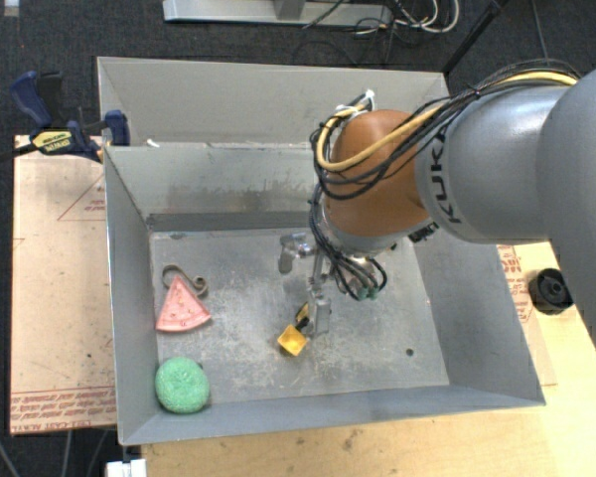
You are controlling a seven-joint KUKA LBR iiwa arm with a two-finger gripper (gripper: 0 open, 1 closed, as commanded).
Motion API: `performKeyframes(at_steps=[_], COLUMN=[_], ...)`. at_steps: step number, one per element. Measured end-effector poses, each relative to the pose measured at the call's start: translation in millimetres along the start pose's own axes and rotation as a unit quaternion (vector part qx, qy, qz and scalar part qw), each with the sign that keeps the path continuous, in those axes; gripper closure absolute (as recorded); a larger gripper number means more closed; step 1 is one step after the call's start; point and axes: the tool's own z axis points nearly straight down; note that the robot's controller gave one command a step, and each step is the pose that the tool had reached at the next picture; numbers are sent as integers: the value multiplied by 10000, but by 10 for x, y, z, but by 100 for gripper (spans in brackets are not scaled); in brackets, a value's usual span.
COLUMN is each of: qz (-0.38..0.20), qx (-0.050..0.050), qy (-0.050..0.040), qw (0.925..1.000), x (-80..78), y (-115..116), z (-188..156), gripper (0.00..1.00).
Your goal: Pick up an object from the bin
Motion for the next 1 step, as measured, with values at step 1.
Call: performKeyframes(at_steps=[1], qz=[-1187], qx=[-8], qy=[-22], qw=[9929], x=[716], y=[-307], z=[435], gripper=[100])
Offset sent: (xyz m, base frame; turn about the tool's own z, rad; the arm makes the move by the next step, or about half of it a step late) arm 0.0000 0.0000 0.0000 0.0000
